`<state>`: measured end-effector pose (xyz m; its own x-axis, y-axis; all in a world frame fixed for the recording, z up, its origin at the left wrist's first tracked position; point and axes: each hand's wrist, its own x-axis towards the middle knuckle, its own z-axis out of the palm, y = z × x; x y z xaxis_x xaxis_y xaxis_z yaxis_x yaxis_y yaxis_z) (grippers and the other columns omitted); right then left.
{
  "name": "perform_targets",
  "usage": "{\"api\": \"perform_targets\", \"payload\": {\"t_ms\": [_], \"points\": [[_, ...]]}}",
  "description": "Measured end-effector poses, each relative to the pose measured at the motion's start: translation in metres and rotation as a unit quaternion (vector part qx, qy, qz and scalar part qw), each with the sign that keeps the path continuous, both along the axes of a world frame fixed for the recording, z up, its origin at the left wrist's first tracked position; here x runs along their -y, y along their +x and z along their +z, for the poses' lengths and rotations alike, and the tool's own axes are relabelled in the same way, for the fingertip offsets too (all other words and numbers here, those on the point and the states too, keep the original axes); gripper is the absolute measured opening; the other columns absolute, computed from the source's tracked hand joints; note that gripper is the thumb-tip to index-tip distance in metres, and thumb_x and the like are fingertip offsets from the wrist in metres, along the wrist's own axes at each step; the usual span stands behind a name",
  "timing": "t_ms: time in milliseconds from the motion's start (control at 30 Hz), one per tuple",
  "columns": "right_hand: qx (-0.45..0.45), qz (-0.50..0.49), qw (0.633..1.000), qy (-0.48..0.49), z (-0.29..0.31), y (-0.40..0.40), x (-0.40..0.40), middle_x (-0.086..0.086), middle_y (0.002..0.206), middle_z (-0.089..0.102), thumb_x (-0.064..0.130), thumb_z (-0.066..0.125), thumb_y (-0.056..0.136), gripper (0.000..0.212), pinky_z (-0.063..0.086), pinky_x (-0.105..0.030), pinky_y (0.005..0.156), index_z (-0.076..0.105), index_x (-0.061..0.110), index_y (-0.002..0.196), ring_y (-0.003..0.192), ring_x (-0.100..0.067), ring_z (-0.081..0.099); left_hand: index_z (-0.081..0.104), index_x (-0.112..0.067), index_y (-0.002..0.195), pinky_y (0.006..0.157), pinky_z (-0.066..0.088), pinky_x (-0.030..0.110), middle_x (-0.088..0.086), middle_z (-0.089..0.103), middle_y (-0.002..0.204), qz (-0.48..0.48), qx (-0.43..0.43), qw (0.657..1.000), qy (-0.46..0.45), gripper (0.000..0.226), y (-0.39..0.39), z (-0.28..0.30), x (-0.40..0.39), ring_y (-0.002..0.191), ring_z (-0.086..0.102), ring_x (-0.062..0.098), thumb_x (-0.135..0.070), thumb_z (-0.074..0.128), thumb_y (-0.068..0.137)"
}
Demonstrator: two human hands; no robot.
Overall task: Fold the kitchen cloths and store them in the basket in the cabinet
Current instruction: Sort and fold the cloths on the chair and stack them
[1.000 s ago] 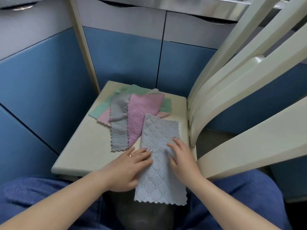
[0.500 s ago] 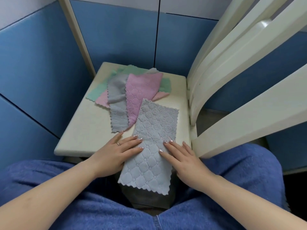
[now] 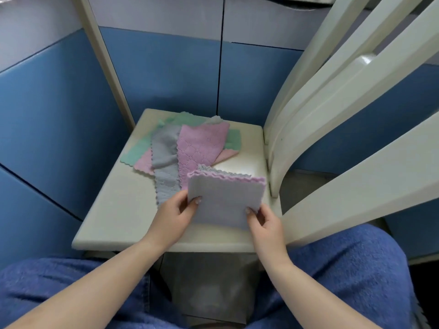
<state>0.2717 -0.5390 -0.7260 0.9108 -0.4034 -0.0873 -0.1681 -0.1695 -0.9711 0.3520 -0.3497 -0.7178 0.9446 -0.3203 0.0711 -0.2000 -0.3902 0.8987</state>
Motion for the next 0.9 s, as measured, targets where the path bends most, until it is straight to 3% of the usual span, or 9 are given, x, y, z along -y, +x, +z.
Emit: {"api": "perform_targets", "payload": {"t_ms": [67,167,267,367,433,633,733,800,900], "points": [[-0.036,-0.016,0.999,-0.011,0.002,0.012,0.001,-0.012,0.087,0.063,0.022,0.052,0.094,0.012,0.041,-0.028,0.067,0.058,0.013,0.089,0.083,-0.028,0.057,0.052,-0.01,0.074,0.058,0.034,0.026,0.01,0.054,0.067,0.017,-0.027,0.999,0.016,0.035,0.009,-0.001,0.008,0.061,0.045,0.016,-0.041,0.054,0.09],[-0.087,-0.022,0.993,-0.07,0.004,0.026,0.003,-0.002,0.076,0.058,0.023,0.048,0.095,0.015,0.037,-0.024,0.059,0.054,0.015,0.083,0.072,-0.017,0.053,0.035,-0.013,0.064,0.051,0.021,0.026,0.0,0.035,0.059,0.048,-0.056,0.994,0.08,0.039,0.022,-0.004,0.019,0.057,0.033,0.014,-0.029,0.053,0.094],[-0.142,-0.019,0.981,-0.133,0.005,0.04,0.007,0.004,0.073,0.056,0.021,0.046,0.095,0.016,0.034,-0.02,0.056,0.053,0.016,0.082,0.072,-0.017,0.051,0.044,-0.009,0.068,0.053,0.024,0.03,0.003,0.044,0.063,0.066,-0.097,0.983,0.138,0.036,0.032,-0.007,0.025,0.062,0.04,0.019,-0.031,0.052,0.094],[-0.184,-0.007,0.971,-0.15,0.009,0.047,0.012,0.003,0.076,0.058,0.021,0.046,0.093,0.014,0.034,-0.024,0.057,0.054,0.017,0.082,0.077,-0.02,0.052,0.051,-0.008,0.073,0.056,0.026,0.031,0.008,0.051,0.069,0.073,-0.138,0.977,0.146,0.03,0.04,-0.009,0.026,0.066,0.045,0.021,-0.031,0.054,0.093],[-0.203,-0.004,0.967,-0.153,0.011,0.045,0.014,0.0,0.085,0.061,0.021,0.046,0.093,0.012,0.035,-0.028,0.061,0.057,0.016,0.09,0.08,-0.02,0.053,0.051,-0.01,0.072,0.057,0.027,0.031,0.009,0.053,0.07,0.067,-0.159,0.974,0.149,0.028,0.042,-0.01,0.027,0.067,0.046,0.02,-0.03,0.056,0.091],[-0.217,-0.001,0.969,-0.122,0.012,0.034,0.016,-0.002,0.112,0.064,0.024,0.048,0.094,0.03,0.036,-0.023,0.072,0.052,0.018,0.123,0.093,-0.017,0.054,0.057,-0.011,0.072,0.059,0.033,0.028,0.013,0.064,0.078,0.063,-0.23,0.962,0.135,0.027,0.038,-0.012,0.024,0.07,0.054,0.021,-0.031,0.059,0.09],[-0.214,-0.004,0.972,-0.099,0.012,0.032,0.017,0.001,0.105,0.061,0.025,0.05,0.093,0.04,0.037,-0.023,0.075,0.042,0.021,0.132,0.095,-0.016,0.055,0.063,-0.008,0.091,0.075,0.05,0.036,0.012,0.069,0.092,0.071,-0.257,0.96,0.089,0.022,0.037,-0.01,0.023,0.086,0.064,0.026,-0.029,0.061,0.088],[-0.206,0.002,0.975,-0.084,0.015,0.029,0.017,0.0,0.108,0.06,0.026,0.051,0.092,0.049,0.038,-0.023,0.078,0.033,0.021,0.138,0.098,-0.016,0.056,0.056,-0.014,0.109,0.087,0.051,0.041,0.002,0.064,0.097,0.091,-0.213,0.97,0.069,0.025,0.034,-0.004,0.02,0.093,0.063,0.023,-0.025,0.062,0.087],[-0.177,0.018,0.98,-0.091,0.018,0.022,0.015,-0.002,0.133,0.048,0.024,0.054,0.091,0.059,0.039,-0.026,0.098,0.027,0.02,0.144,0.117,-0.015,0.049,0.052,-0.018,0.121,0.092,0.041,0.027,-0.005,0.053,0.112,0.089,-0.01,0.987,0.135,0.034,0.022,0.007,0.015,0.103,0.055,0.013,-0.022,0.06,0.089]]}}
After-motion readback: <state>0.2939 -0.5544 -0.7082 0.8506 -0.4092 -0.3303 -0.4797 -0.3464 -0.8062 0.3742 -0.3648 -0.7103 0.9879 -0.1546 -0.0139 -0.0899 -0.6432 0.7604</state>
